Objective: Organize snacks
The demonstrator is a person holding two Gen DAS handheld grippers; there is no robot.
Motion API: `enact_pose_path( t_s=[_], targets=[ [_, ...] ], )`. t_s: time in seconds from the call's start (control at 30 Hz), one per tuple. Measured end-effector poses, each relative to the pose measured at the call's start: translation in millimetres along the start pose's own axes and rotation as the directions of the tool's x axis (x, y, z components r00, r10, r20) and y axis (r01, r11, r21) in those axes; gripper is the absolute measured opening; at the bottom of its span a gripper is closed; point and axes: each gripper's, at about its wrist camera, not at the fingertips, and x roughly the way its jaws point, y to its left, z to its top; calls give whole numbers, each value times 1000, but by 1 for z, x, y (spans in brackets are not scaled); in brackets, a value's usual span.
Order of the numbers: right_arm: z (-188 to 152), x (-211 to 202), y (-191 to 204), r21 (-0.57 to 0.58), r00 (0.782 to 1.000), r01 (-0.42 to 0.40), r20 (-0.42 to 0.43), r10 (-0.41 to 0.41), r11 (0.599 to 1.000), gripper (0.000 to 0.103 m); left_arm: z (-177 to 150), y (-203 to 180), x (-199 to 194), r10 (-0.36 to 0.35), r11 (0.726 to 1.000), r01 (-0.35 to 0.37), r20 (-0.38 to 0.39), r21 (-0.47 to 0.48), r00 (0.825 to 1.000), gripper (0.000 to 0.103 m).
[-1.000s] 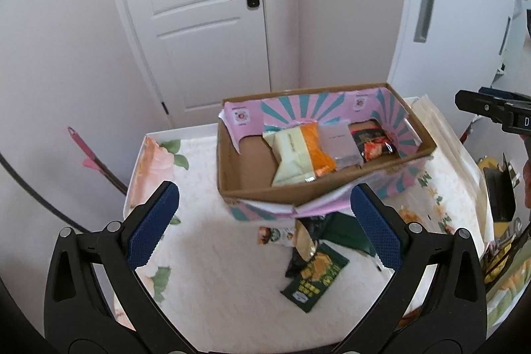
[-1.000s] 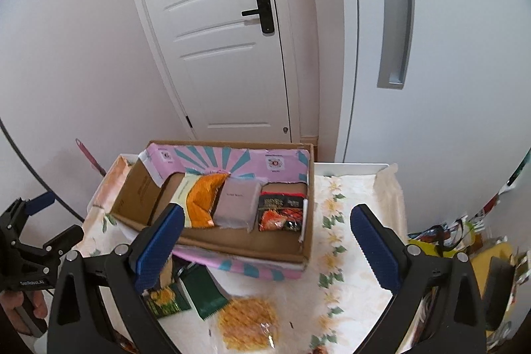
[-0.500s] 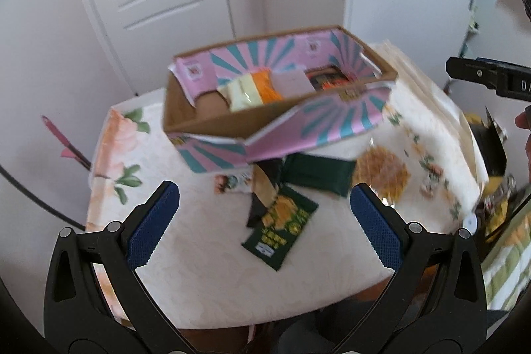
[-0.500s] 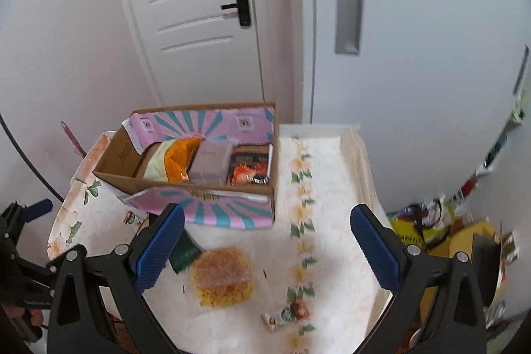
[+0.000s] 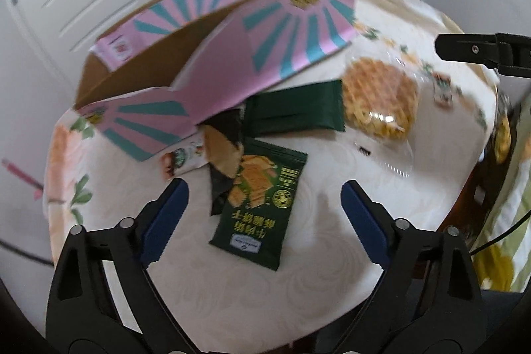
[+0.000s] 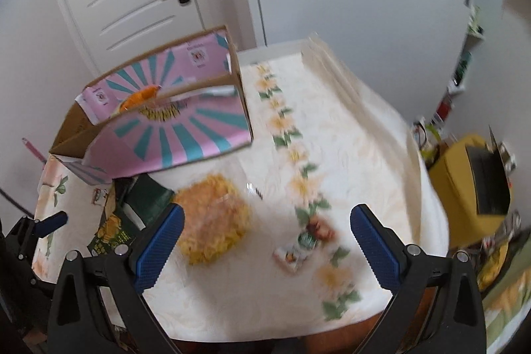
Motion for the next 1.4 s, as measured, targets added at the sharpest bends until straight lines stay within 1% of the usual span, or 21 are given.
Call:
enact_pose_path(
  t_s=[0.1,0.13,0.27,0.37,0.47,0.6,0.67,0.7,0.8,0.9,1.0,1.07,1.1,1.13,1.2,1.4],
  targets=[
    [-13,4,2,30,1000,18,-2,-18,999,100,-1,-2,7,-16,999,15,3,44,1000,89],
    [-17,6,2,41,1000,26,-3,-26,999,100,-1,-2,10,-24,998,24,4,60,1000,86],
    [-27,9,4,77,999,54,1,-54,996,100,-2,-1,20,-34,996,35,-9,84,999,80],
    [-32,15,2,112,996,94,-15,-93,989,100,-4,0,27,-43,995,45,-26,86,999,78],
    [-38,16,-3,161,992,125,-19,-124,979,100,-6,1,28,-58,994,59,-16,93,998,78],
    [-42,15,-9,196,985,172,-18,-172,965,99,-6,2,28,-71,992,71,-9,108,997,77],
    [-44,15,-12,210,981,195,-22,-195,958,97,-7,2,28,-95,989,96,-11,110,995,70],
    [-44,15,-13,218,979,204,-24,-203,955,97,-7,2,28,-106,988,107,-11,111,994,69],
    [-45,14,-14,225,976,215,-18,-216,950,97,-7,4,29,-122,986,123,-16,108,992,67],
    [-44,15,-12,219,974,225,-17,-227,949,97,-6,10,32,-159,984,161,-36,72,987,67],
    [-44,18,-11,224,973,229,-19,-231,947,97,-7,8,31,-156,984,158,-31,88,987,65],
    [-43,20,-11,227,972,232,-18,-234,946,97,-7,7,30,-172,980,174,-30,96,985,56],
    [-43,21,-10,227,972,233,-17,-235,946,97,-7,6,29,-179,978,181,-30,104,983,46],
    [-42,22,-10,226,971,235,-16,-237,945,97,-7,4,28,-190,975,193,-35,110,981,42],
    [-42,22,-9,225,970,238,-12,-241,945,97,-7,2,27,-178,976,181,-33,120,983,42],
    [-41,23,-9,222,968,247,-13,-250,943,97,-7,2,26,-200,975,203,-42,94,979,42]
  ],
)
